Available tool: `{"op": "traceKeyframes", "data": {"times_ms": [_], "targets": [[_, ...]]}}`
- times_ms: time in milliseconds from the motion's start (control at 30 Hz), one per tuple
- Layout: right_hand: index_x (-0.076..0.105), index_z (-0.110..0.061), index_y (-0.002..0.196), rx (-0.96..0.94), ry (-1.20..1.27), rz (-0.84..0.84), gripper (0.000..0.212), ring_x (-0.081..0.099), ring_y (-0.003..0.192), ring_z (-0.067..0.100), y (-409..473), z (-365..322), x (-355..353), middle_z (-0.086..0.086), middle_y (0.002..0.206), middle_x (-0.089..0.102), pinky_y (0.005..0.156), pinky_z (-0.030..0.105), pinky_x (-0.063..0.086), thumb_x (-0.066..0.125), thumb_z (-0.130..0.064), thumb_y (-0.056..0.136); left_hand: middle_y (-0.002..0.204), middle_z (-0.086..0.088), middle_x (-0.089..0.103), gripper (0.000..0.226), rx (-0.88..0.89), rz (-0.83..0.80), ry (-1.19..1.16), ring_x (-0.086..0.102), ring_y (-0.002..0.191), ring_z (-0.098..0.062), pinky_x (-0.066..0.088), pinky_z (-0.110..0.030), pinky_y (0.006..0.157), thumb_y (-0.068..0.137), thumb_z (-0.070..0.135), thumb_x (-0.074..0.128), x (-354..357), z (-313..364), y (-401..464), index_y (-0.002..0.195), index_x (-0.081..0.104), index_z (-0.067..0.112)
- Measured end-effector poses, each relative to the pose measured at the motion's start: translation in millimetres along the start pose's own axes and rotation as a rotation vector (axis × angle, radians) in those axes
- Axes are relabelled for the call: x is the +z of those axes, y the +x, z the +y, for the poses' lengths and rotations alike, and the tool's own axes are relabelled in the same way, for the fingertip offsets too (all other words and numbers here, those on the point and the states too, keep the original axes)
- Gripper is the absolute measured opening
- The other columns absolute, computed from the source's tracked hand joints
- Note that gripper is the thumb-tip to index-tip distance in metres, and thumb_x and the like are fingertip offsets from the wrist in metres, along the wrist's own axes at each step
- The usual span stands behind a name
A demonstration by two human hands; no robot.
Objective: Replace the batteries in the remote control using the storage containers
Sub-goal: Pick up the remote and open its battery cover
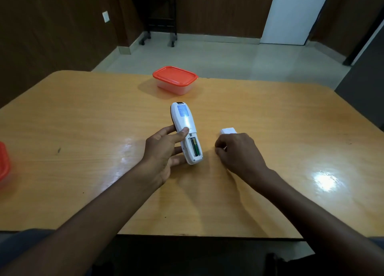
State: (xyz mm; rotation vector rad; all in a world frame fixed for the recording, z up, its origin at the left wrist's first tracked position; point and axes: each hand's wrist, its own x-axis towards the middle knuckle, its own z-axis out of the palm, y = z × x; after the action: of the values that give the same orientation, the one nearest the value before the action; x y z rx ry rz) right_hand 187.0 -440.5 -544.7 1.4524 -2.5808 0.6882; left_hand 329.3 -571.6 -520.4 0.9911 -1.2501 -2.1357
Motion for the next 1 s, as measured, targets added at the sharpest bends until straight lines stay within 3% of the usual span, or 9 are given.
{"op": "traceKeyframes", "data": {"times_ms": [100, 233, 333, 633, 1000], "targets": [[0.08, -0.011, 0.095, -0.016, -0.057, 0.03, 0.018, 0.069, 0.086, 0.022, 1, -6, -1, 0.004, 0.092, 0.078, 0.073, 0.032, 0.05, 0.064, -0.018, 0.091, 0.107, -0.01, 0.076, 0.029, 0.006, -0.002, 0.006, 0.073, 0.094, -0.031, 0.063, -0.053, 0.072, 0.085, 0.012, 0.077, 0, -1, -1, 0.111, 0.068, 0.02], [0.08, -0.017, 0.089, 0.061, 0.279, 0.099, 0.012, 0.067, 0.074, 0.005, -2, -26, -11, -0.007, 0.083, 0.077, 0.069, 0.022, 0.054, 0.073, -0.026, 0.088, 0.11, -0.013, 0.075, 0.042, 0.014, -0.001, 0.009, 0.074, 0.096, -0.033, 0.063, -0.054, 0.073, 0.084, 0.012, 0.078, 2, -2, -1, 0.123, 0.065, 0.016], [0.078, -0.015, 0.092, 0.086, 0.383, 0.068, 0.011, 0.068, 0.074, 0.003, -8, -34, -8, -0.008, 0.082, 0.076, 0.07, 0.022, 0.056, 0.076, -0.024, 0.085, 0.11, -0.014, 0.075, 0.042, 0.03, -0.003, 0.015, 0.074, 0.096, -0.033, 0.063, -0.054, 0.072, 0.083, 0.012, 0.079, 3, -3, -3, 0.123, 0.065, 0.015], [0.076, -0.011, 0.097, 0.163, 0.453, 0.07, 0.022, 0.07, 0.074, 0.005, -10, -35, -10, -0.005, 0.08, 0.074, 0.073, 0.031, 0.062, 0.083, -0.019, 0.077, 0.108, -0.015, 0.075, 0.041, 0.078, -0.01, -0.022, 0.073, 0.099, -0.035, 0.062, -0.055, 0.07, 0.081, 0.006, 0.078, 7, -5, -7, 0.118, 0.062, 0.011], [0.072, -0.012, 0.106, 0.084, 0.343, 0.162, 0.03, 0.069, 0.067, 0.01, -14, -39, -4, 0.0, 0.08, 0.076, 0.065, 0.036, 0.06, 0.074, -0.017, 0.076, 0.103, -0.013, 0.077, 0.04, 0.105, 0.0, 0.002, 0.076, 0.092, -0.03, 0.063, -0.053, 0.068, 0.081, 0.009, 0.08, 10, -9, -10, 0.117, 0.062, 0.012]]}}
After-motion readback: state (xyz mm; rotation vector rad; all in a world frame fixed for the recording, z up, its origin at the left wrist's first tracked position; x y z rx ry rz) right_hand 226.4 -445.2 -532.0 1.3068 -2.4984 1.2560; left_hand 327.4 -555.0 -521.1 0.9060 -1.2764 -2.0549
